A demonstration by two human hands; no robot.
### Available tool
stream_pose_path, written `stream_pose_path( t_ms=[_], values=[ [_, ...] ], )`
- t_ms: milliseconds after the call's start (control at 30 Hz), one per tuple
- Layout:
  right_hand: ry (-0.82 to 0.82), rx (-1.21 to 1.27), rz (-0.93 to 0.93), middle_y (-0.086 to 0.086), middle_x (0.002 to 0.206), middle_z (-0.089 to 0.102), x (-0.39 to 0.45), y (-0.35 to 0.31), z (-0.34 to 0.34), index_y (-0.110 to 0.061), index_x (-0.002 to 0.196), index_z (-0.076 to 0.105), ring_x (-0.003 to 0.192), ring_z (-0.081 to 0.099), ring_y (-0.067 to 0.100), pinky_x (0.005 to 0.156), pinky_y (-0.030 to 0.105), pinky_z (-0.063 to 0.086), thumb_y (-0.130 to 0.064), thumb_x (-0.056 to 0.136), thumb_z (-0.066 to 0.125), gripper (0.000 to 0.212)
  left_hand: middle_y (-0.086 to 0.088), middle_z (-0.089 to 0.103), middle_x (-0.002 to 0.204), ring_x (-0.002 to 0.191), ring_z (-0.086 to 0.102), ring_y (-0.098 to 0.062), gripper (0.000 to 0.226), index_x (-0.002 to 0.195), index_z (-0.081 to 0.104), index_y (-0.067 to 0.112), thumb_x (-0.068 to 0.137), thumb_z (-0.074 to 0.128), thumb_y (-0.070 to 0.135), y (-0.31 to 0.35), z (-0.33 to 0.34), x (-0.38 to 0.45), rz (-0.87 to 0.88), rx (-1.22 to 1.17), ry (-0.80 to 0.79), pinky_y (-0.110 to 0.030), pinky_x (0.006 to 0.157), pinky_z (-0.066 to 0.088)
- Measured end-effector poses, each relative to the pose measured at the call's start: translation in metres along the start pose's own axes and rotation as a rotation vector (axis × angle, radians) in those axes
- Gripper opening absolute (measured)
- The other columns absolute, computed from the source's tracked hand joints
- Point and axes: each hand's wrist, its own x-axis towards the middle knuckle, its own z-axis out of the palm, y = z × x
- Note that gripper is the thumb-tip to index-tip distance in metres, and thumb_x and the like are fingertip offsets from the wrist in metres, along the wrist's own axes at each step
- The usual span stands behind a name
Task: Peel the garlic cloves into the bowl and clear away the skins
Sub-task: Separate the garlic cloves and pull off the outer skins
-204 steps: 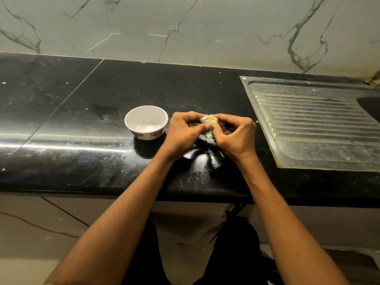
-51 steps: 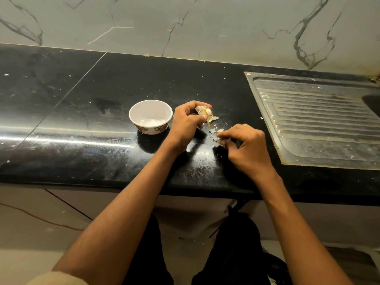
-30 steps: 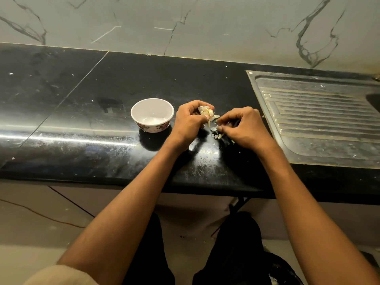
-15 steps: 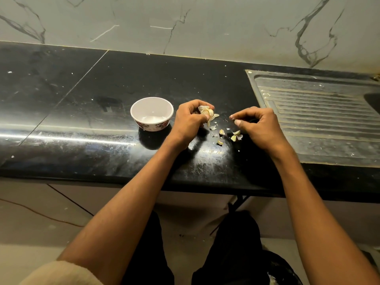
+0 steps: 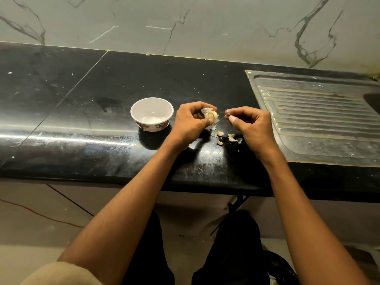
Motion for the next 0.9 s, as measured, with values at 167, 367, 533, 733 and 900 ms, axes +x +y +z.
stream_pose_path(
  t_ms=[167,367,533,733,900],
  values=[
    [-0.006,-0.037,-0.084,-0.002,0.101,0.077,0.003,-0.004,0.021,-0.019,0.105,0.08,0.092,0.075,0.019,0.088,0.045,0.061,-0.022,0.086,0.082,0.019,-0.009,0.077,0.095,0.084,0.075,-0.017,0.034,0.105,0.076,0.006,0.076,0.079,-0.012,0.0,0.0,-0.001,0.017,-0.038,-0.008,-0.03,0.083,0.061],
    [0.047,-0.06,-0.063,0.0,0.094,0.077,0.012,-0.002,0.031,-0.017,0.096,0.081,0.083,0.075,0.019,0.073,0.035,0.063,-0.013,0.084,0.085,0.012,-0.006,0.078,0.09,0.084,0.076,-0.02,0.043,0.111,0.075,0.002,0.071,0.086,-0.01,0.001,0.002,-0.004,-0.003,-0.051,0.031,-0.033,0.083,0.062],
    [0.129,-0.192,-0.127,-0.005,0.084,0.075,0.013,0.003,0.031,-0.018,0.092,0.083,0.076,0.072,0.008,0.068,0.028,0.058,-0.014,0.089,0.079,0.006,-0.011,0.078,0.089,0.082,0.077,-0.021,0.039,0.103,0.072,0.005,0.069,0.089,-0.005,0.005,0.002,-0.005,0.017,-0.04,0.036,-0.033,0.08,0.062],
    [0.171,-0.261,-0.2,0.0,0.083,0.075,0.01,0.003,0.036,-0.011,0.092,0.083,0.076,0.071,0.012,0.07,0.035,0.059,-0.013,0.088,0.076,0.008,-0.015,0.078,0.09,0.086,0.078,-0.027,0.036,0.1,0.072,-0.002,0.07,0.091,-0.002,0.004,0.002,-0.005,-0.012,-0.07,0.072,-0.04,0.085,0.063],
    [0.184,-0.27,-0.185,0.001,0.078,0.076,0.01,0.004,0.035,-0.012,0.089,0.084,0.068,0.071,0.017,0.065,0.044,0.059,-0.017,0.085,0.076,0.01,-0.017,0.077,0.09,0.08,0.074,-0.017,0.026,0.098,0.075,0.0,0.075,0.085,-0.006,0.002,0.002,-0.004,-0.012,-0.046,0.044,-0.028,0.079,0.061]
  ],
)
